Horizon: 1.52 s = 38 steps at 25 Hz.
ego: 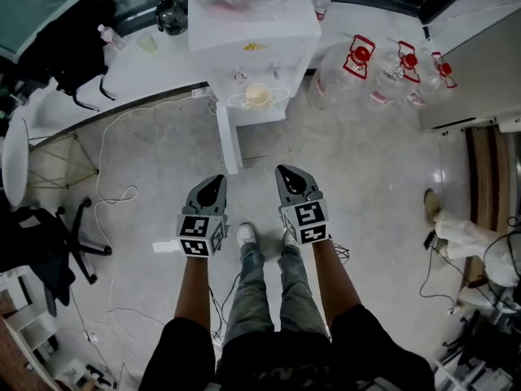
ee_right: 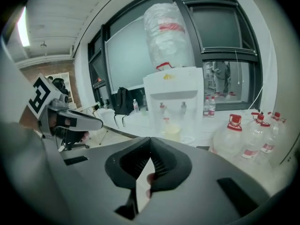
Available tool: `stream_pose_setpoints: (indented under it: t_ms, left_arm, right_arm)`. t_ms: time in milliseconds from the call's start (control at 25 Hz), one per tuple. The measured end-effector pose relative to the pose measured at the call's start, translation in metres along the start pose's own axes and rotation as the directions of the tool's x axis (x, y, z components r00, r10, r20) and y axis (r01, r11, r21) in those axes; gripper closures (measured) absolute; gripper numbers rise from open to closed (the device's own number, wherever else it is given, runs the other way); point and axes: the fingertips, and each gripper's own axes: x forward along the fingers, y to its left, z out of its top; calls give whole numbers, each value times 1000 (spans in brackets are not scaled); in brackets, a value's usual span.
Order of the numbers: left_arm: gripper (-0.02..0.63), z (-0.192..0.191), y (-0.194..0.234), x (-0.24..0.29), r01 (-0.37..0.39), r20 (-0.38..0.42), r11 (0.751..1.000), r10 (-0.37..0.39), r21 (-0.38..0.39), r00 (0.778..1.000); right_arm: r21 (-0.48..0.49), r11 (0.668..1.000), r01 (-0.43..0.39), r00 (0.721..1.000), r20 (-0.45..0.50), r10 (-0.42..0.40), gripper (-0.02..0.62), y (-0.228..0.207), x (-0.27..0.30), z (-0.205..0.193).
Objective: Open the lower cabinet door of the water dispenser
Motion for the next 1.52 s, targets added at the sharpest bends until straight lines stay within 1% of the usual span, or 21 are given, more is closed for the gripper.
stream_pose_setpoints:
  t_ms: [200,560,800,1040,1200,1400,1520]
  left_arm:
    - [594,47,-14,-15,-17,50,1000,16,13,999]
    - [594,112,-31,-58,-77,128,997,73,24,989]
    - [594,151,-40,-81,-106,190,994,102,14,977]
    - [594,196,-59,-109,-126,255,990,108,56,961]
    - [594,214,-69,-125,-136,284,987,106,86,953]
    - [594,232,-77,-142,-144,317,986,110,87,942]
    - [594,239,-85,-150,-135,334,987,97,91,938]
  right_arm:
    - [9,999,51,997,61,-52,581,-21,-39,50]
    - [-17,995,96,988,125,-93,582,-37,-97,113]
    - [-40,992,122,978,173,-113,583,-48,-126,144]
    - [-59,987,150,967,219,-133,583,-54,-162,181]
    - [-65,985,162,958,250,-141,583,-55,-185,199]
    - [-72,982,176,945,291,-148,583,-55,-210,220]
    - [-81,979,185,938,312,-152,583,-52,-225,231]
